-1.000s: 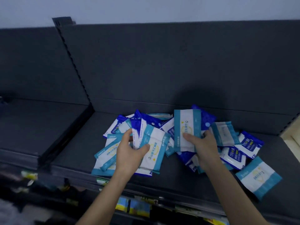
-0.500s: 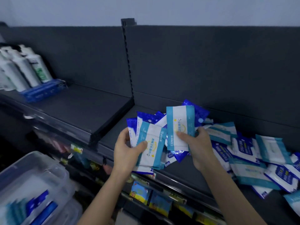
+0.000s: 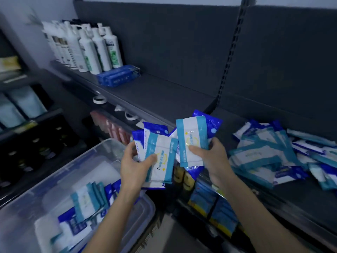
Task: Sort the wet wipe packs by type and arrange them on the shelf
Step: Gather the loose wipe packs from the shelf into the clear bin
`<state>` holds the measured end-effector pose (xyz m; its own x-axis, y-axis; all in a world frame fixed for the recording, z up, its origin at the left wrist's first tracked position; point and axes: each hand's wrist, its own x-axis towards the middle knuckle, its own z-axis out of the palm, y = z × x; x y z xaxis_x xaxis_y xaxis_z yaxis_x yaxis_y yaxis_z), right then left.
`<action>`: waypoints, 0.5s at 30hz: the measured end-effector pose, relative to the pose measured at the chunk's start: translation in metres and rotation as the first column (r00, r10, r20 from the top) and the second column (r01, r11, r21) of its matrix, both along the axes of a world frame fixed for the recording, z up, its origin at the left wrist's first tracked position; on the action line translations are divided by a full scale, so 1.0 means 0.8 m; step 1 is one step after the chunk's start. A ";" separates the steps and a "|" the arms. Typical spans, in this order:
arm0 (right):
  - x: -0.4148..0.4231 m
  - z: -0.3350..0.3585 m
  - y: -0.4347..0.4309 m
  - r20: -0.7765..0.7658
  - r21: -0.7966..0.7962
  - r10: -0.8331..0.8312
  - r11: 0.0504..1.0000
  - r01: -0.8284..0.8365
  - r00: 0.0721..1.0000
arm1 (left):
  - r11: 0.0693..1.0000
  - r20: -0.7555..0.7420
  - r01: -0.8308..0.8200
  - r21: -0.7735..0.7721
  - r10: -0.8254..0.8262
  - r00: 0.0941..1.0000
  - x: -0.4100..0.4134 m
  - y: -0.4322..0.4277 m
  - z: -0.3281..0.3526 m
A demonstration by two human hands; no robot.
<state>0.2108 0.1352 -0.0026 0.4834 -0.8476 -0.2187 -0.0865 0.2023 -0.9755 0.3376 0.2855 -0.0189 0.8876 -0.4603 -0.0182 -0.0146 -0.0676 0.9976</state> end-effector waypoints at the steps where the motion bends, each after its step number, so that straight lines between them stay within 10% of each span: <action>1: 0.019 -0.006 0.013 -0.020 -0.006 0.028 1.000 -0.028 0.999 | 1.000 -0.005 -0.025 0.015 0.025 1.000 0.014 0.017 -0.005; 15: 0.216 -0.118 0.159 -0.403 -0.219 0.270 0.899 -0.379 0.874 | 0.898 -0.091 -0.299 0.322 0.343 0.935 0.152 0.204 -0.107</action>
<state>0.3835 0.2624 -0.0973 0.6775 -0.7067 -0.2041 -0.4486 -0.1771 -0.8760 0.4592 0.4491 -0.1041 0.9636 -0.1038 -0.2465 0.1988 -0.3387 0.9196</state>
